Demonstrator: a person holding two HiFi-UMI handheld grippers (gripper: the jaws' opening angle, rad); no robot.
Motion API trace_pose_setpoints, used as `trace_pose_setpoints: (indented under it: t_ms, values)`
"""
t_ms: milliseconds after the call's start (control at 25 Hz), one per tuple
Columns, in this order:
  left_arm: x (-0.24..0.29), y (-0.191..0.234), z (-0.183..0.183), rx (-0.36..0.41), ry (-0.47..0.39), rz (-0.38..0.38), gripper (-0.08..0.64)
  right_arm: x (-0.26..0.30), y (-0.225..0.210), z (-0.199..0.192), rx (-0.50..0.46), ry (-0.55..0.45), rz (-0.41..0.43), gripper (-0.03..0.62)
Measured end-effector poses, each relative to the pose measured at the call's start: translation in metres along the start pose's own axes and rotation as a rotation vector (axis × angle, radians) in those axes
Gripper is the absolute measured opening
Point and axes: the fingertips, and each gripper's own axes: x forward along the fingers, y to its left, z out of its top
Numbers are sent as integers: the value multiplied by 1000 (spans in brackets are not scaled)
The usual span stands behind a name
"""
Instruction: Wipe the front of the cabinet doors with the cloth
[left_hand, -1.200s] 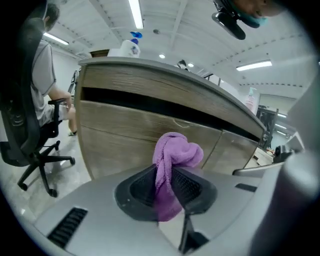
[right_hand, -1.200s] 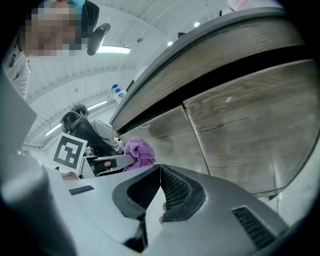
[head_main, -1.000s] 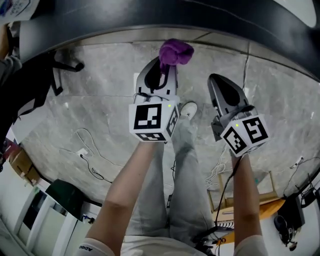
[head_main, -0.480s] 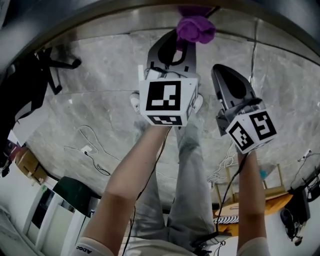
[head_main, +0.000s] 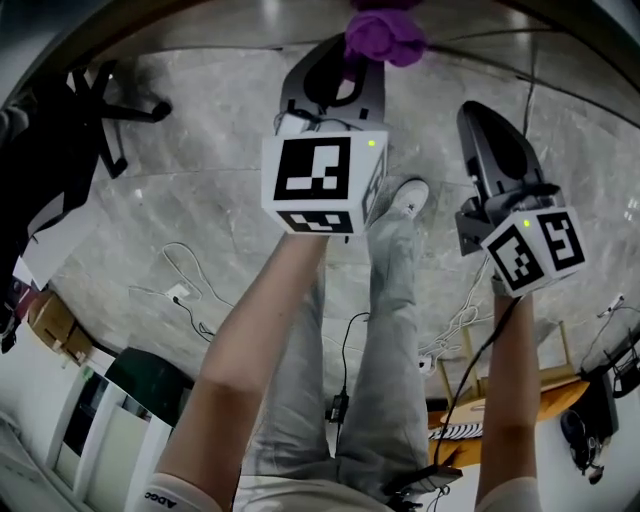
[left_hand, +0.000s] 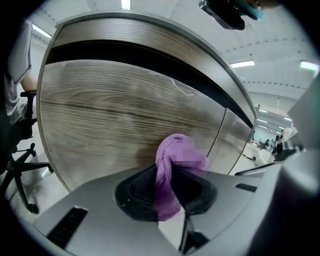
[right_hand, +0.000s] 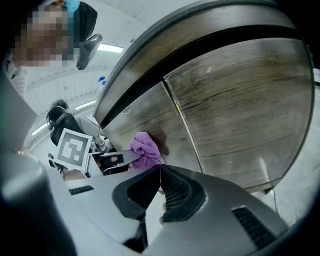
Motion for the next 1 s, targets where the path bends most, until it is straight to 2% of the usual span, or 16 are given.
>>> trace_pose_setpoints:
  t_ms: [200, 360, 600, 840, 1000]
  values:
    - [-11, 32, 3, 38, 2, -14, 74, 23, 21, -7, -7, 2, -2, 28]
    - [-25, 62, 6, 30, 3, -10, 74, 42, 42, -11, -2, -1, -3, 28]
    - [-52, 123, 9, -1, -9, 50, 74, 65, 70, -15, -18, -1, 2, 28]
    - [-70, 171, 12, 5, -18, 82, 74, 82, 86, -20, -13, -10, -24, 28]
    - [-84, 201, 11, -15, -24, 125, 74, 94, 106, -24, -31, 8, -1, 28]
